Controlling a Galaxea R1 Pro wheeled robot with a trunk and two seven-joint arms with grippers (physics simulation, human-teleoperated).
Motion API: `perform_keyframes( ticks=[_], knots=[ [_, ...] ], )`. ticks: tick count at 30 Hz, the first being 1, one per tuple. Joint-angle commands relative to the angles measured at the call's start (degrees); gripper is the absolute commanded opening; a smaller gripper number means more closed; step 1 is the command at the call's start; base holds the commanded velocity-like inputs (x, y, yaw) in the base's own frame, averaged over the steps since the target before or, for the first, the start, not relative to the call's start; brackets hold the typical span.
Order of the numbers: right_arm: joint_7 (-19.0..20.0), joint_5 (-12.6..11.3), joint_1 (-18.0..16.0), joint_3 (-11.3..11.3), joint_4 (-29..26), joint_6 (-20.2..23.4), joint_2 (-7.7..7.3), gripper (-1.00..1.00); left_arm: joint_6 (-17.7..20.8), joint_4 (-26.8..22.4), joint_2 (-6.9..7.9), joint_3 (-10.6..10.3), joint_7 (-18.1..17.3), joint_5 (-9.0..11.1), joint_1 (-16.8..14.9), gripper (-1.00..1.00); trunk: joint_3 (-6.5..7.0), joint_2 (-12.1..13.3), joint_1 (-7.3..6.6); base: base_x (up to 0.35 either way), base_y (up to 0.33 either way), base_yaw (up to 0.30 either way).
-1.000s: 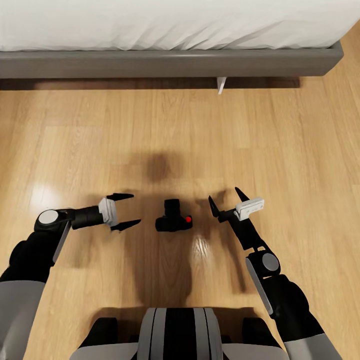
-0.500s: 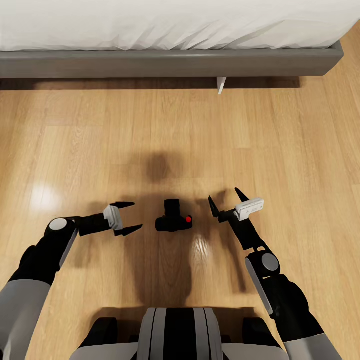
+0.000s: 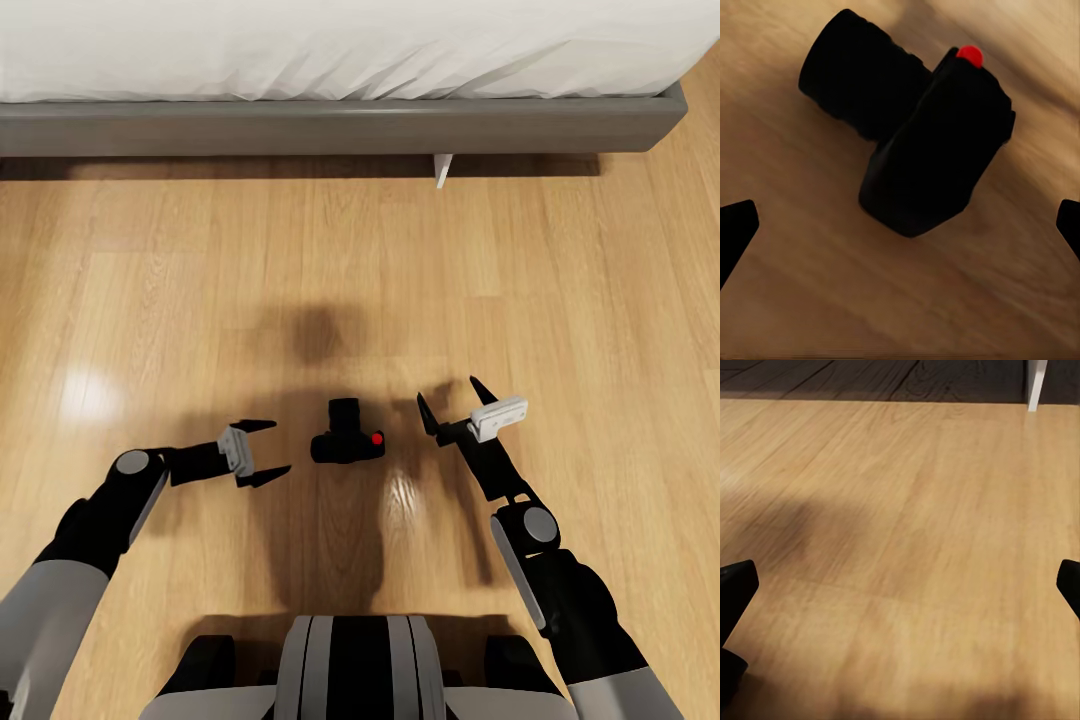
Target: Attach the digital camera to the camera tripod in the bedroom.
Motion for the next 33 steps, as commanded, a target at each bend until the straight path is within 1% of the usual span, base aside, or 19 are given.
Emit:
perform_keyframes(
  ticks=[1, 4, 7, 9, 11, 14, 19, 33],
  knots=[
    [0.11, -0.03, -0.02, 0.02, 0.10, -0.14, -0.03, 1.00, -0.88, 0.29, 0.03, -0.18, 0.63, -0.34, -0.02, 1.00, -0.02, -0.01, -0.01, 0.000, 0.000, 0.000],
    [0.10, -0.03, -0.02, 0.00, 0.27, -0.12, -0.03, 1.00, -1.43, 0.94, 0.04, -0.82, 2.27, -0.38, -0.02, 1.00, -0.02, -0.01, -0.01, 0.000, 0.000, 0.000],
    [0.10, -0.03, -0.02, -0.01, 0.38, -0.13, -0.03, 1.00, -1.72, 1.31, 0.04, -2.14, 3.32, -0.39, -0.02, 1.00, -0.02, -0.01, -0.01, 0.000, 0.000, 0.000],
    [0.10, -0.03, -0.02, -0.01, 0.42, -0.11, -0.03, 1.00, -1.82, 1.45, 0.05, -3.33, 3.78, -0.39, -0.02, 1.00, -0.02, -0.01, -0.01, 0.000, 0.000, 0.000],
    [0.10, -0.03, -0.02, -0.02, 0.47, -0.09, -0.03, 1.00, -1.95, 1.65, 0.05, -6.18, 4.43, -0.39, -0.02, 1.00, -0.02, -0.01, -0.01, 0.000, 0.000, 0.000],
    [0.10, -0.03, -0.02, -0.02, 0.51, -0.09, -0.03, 1.00, -1.98, 1.71, 0.05, -7.18, 4.64, -0.38, -0.02, 1.00, -0.02, -0.01, -0.01, 0.000, 0.000, 0.000],
    [0.10, -0.03, -0.02, -0.02, 0.56, -0.09, -0.03, 1.00, -2.00, 1.75, 0.09, -7.74, 4.81, -0.38, -0.02, 1.00, -0.02, -0.01, -0.01, 0.000, 0.000, 0.000],
    [0.10, -0.03, -0.02, -0.10, 1.85, -0.08, -0.03, 1.00, -2.01, 1.59, 0.16, -7.93, 4.88, -0.45, -0.02, 1.00, -0.02, -0.01, -0.01, 0.000, 0.000, 0.000]
  ],
)
